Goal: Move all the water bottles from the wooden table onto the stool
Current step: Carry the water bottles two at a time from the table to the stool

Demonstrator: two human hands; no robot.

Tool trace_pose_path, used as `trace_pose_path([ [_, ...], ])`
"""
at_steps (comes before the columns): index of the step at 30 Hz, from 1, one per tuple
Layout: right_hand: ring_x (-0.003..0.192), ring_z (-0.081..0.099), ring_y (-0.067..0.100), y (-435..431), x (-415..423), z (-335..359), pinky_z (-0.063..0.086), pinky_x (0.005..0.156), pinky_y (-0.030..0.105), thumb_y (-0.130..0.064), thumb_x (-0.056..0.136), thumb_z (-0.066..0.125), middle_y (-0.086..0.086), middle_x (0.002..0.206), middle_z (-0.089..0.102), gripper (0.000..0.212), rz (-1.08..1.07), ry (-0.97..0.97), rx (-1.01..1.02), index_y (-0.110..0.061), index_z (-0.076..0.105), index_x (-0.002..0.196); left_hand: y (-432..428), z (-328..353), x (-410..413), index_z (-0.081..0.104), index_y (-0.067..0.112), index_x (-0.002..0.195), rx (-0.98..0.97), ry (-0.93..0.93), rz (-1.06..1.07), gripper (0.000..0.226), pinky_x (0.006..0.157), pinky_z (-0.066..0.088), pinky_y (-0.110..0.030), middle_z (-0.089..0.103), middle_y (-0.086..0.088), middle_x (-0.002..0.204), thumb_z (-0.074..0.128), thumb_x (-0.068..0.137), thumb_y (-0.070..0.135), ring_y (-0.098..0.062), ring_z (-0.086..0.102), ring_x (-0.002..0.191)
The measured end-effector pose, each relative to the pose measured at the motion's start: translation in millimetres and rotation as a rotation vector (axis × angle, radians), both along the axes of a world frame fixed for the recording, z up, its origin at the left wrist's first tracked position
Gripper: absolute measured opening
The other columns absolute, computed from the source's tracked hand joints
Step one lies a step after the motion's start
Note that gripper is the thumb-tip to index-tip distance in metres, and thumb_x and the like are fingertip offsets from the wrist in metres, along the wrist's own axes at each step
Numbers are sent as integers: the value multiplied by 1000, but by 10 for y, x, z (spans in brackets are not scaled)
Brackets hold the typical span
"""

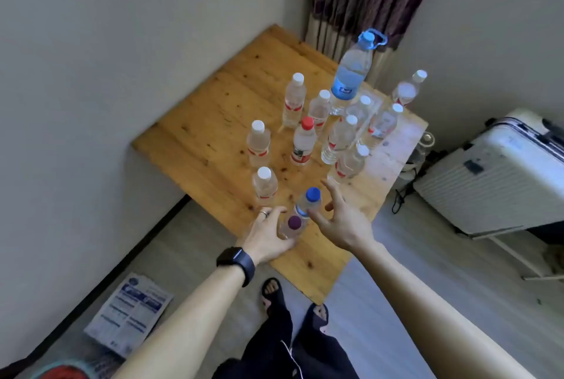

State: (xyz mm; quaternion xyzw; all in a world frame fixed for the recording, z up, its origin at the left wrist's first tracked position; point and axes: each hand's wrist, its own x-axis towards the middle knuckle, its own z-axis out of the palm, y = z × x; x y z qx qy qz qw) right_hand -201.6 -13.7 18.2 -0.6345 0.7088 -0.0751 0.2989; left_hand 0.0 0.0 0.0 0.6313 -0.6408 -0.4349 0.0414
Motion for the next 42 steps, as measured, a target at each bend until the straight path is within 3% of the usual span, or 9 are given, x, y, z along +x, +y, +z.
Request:
trace_pose_path([
  [5,75,65,28,-113,172,-153,54,59,37,-80,89,31,-7,91,57,50,31,239,-87,-44,39,124,-40,-97,-203,49,33,125,57,5,-27,49,74,36,-26,41,9,133,68,85,53,-18,57,106],
  [8,70,62,28,-142,140,-221,49,53,33,-71,92,38,-7,85,52,42,62,262,-116,-35,43,114,-86,-208,-207,51,35,115,-63,-18,-47,35,75,46,-33,50,10,126,59,89,56,-22,61,100],
  [14,64,57,28,-42,23,-255,43,51,32,-63,93,43,-6,84,60,35,-26,205,-85,-30,35,102,-109,-319,-66,50,35,107,-194,-92,-168,35,70,55,-37,56,9,107,54,88,63,-24,66,87],
  [18,57,50,26,113,-53,-257,40,51,34,-58,96,45,-5,71,55,35,-124,157,-53,-25,32,98,-105,-350,-55,43,28,108,-322,-260,-301,35,58,50,-33,51,5,99,50,93,58,-22,63,85],
  [27,56,55,31,675,-384,-290,43,49,35,-42,88,53,7,59,56,23,-427,-117,-4,-26,37,91,-135,-205,-228,42,23,98,-452,-325,-479,32,48,44,-28,56,4,79,43,92,55,-23,65,65],
  [30,54,55,28,937,-581,-247,41,47,34,-41,86,56,6,58,56,23,-521,-139,-17,-27,38,87,-170,-77,-473,39,24,88,-528,-268,-534,32,45,35,-27,56,3,69,47,88,55,-24,62,57],
  [35,56,53,23,1385,-978,-70,41,50,32,-38,79,62,0,61,56,22,-682,-105,-29,-27,44,85,-134,156,-1155,36,25,84,-602,-198,-688,32,46,44,-31,59,1,67,52,84,52,-27,60,60],
  [39,58,54,24,1773,-1494,224,42,52,32,-36,76,65,-1,60,55,24,-832,-57,-89,-26,44,83,-35,406,-1865,41,24,85,-665,-150,-833,33,48,35,-29,60,2,70,56,83,53,-27,58,61],
  [42,63,57,24,2131,-1932,507,47,57,35,-43,72,63,-3,60,56,28,-990,-8,-148,-27,44,85,80,641,-2515,39,23,85,-662,-127,-934,31,54,46,-33,61,2,75,52,81,51,-30,60,69],
])
